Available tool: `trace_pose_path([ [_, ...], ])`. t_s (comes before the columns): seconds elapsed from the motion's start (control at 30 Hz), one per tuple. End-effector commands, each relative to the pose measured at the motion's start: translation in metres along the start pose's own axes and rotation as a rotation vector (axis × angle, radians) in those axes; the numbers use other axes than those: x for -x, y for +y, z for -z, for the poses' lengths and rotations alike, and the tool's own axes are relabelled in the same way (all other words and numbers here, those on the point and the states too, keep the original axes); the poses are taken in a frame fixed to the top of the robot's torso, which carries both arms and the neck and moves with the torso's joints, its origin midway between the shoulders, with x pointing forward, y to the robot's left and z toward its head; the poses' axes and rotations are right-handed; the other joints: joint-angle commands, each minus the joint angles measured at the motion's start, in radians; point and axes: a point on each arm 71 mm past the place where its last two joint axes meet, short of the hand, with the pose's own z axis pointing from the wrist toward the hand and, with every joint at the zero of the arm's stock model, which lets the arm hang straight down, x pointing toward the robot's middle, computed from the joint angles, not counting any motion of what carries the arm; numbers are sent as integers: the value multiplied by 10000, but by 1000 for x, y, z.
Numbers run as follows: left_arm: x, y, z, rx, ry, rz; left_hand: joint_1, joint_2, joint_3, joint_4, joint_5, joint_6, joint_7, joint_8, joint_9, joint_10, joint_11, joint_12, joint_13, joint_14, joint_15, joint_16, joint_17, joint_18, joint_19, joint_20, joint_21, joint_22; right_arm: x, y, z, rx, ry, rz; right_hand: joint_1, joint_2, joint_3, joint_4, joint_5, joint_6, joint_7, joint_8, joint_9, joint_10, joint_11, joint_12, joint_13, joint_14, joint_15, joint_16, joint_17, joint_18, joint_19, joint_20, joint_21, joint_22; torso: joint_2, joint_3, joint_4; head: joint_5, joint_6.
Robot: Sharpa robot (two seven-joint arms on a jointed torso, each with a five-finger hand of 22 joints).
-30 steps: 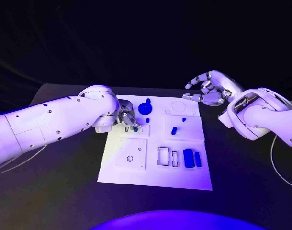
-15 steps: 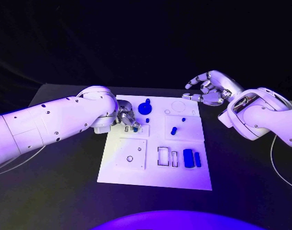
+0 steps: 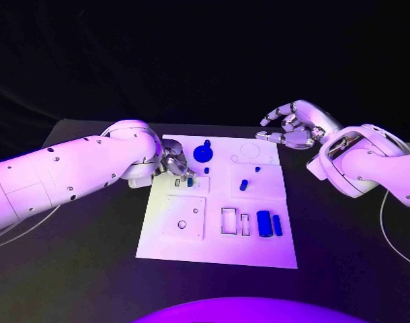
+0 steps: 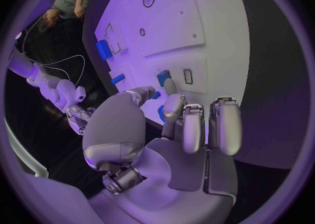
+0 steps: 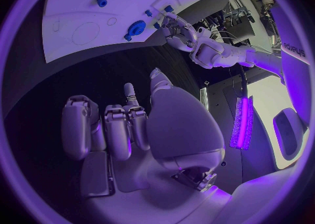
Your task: Assemble the parts on the task board
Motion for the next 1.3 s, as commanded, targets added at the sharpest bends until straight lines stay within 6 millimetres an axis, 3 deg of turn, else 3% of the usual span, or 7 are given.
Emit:
trace_pose_path([
  [0.03,6,-3,5,-160,-213,70,-89,-13,-89,-2,-57,26,20,-18,12,-13,5,-1,-46,1057,-74,63,2634,-78,47,-38,53,22,0,0,0,30,-27,10,-73,-31,-76,8,-64,-17,-37,61,12,694,-82,-35,2281,923,-54,-66,2120,114,-71,-14,-31,942,1,-7,-3,-2,41],
  [0.3,39,5,19,-20,-858,160,-1,-44,-334,-18,-65,-342,159,-341,-92,-237,115,-186,-266,1057,8,63,2634,-80,40,4,44,23,0,-2,-1,-47,7,11,-109,-23,-93,8,-68,-21,-38,68,12,697,-84,-32,2284,925,-55,-65,2127,114,-69,-15,-32,944,-3,16,17,58,91],
  [0.4,48,10,19,170,-981,215,158,-24,-535,-18,-63,-718,417,-1046,-491,-434,335,-315,-439,1057,196,63,2634,-77,19,159,27,9,-1,-2,-1,-58,28,10,-112,-22,-95,8,-67,-21,-39,69,12,696,-84,-33,2283,925,-56,-64,2127,113,-69,-15,-32,944,3,6,21,101,126],
  [0.5,57,16,15,361,-992,450,270,-35,-627,-18,-73,-766,504,-1315,-658,-580,417,-417,-559,1057,269,63,2634,-70,0,232,11,-15,-1,-2,-2,-65,50,7,-114,-19,-95,6,-63,-22,-39,71,12,701,-84,-29,2287,924,-56,-65,2125,113,-68,-16,-31,945,13,-1,17,123,153],
  [0.7,69,28,3,796,-1083,800,312,-25,-735,-10,-229,-740,556,-1489,-768,-728,470,-537,-709,1057,320,63,2634,-57,-27,288,-16,-60,-2,-2,-2,-59,80,0,-116,-14,-95,4,-54,-22,-40,73,12,698,-84,-31,2285,925,-56,-64,2129,114,-70,-16,-37,942,22,-16,-9,167,150],
  [0.8,71,33,-2,1023,-979,788,349,-39,-767,-19,-263,-740,568,-1536,-794,-760,483,-557,-732,1057,333,63,2634,-53,-37,301,-25,-76,-3,-1,-2,-57,94,-4,-116,-14,-95,4,-54,-22,-40,73,12,698,-84,-31,2285,925,-56,-64,2129,114,-70,-16,-37,942,23,-6,-9,175,127],
  [1.3,61,38,-18,1296,-411,589,674,-55,-838,-39,-283,-727,618,-1708,-884,-912,527,-659,-868,1057,378,63,2634,-40,-77,351,-59,-126,-4,0,-3,-23,136,-20,-117,-3,-95,-3,-30,-23,-41,78,13,700,-86,-30,2286,925,-57,-65,2127,114,-68,-17,-35,944,11,-10,-9,144,59],
])
